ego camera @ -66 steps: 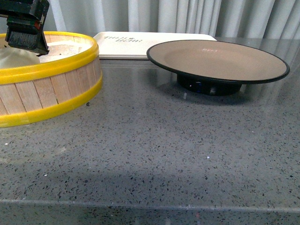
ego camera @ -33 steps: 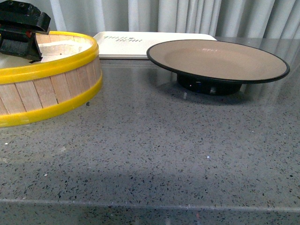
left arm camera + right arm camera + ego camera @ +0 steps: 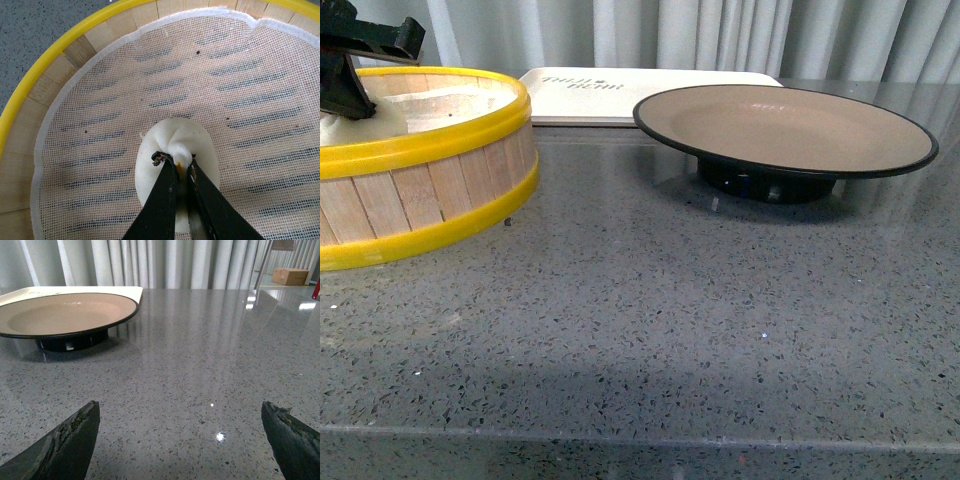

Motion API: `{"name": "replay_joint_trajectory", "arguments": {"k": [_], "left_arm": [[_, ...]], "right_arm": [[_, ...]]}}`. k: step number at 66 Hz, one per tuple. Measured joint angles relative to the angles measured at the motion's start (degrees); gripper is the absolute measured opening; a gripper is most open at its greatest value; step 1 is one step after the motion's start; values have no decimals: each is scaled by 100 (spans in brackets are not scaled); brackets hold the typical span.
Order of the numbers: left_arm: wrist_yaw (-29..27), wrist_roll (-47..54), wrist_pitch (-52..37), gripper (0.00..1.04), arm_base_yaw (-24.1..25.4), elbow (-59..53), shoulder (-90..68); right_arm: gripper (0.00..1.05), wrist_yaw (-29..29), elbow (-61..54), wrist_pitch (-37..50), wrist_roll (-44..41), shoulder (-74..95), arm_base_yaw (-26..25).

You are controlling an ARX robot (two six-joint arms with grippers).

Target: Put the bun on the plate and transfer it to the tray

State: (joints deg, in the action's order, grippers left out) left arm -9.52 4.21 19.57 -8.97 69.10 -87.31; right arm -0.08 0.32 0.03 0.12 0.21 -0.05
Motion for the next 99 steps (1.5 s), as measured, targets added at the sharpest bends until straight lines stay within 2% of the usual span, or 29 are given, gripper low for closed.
{"name": "replay_joint_trajectory", "arguments": {"k": [17,30,51,63,77,99], "left_arm": [[-20,24,264,4,-101,531,68],[-160,24,514,4,-549,1338,33],[-494,-151,669,4,-2352,3263,-1357],[-745,-72,756,4,-2983,4159,-2413],[-968,271,942,4,-3167,4636,-2933],[-1097,632,942,4,-3204,4597,-3300]], "right_arm": [[96,-2,0,0,2,0,0],[96,0,0,0,2,0,0],[96,0,0,0,2,0,0],[96,-2,0,0,2,0,0],[96,-2,0,0,2,0,0],[96,0,0,0,2,0,0]]}}
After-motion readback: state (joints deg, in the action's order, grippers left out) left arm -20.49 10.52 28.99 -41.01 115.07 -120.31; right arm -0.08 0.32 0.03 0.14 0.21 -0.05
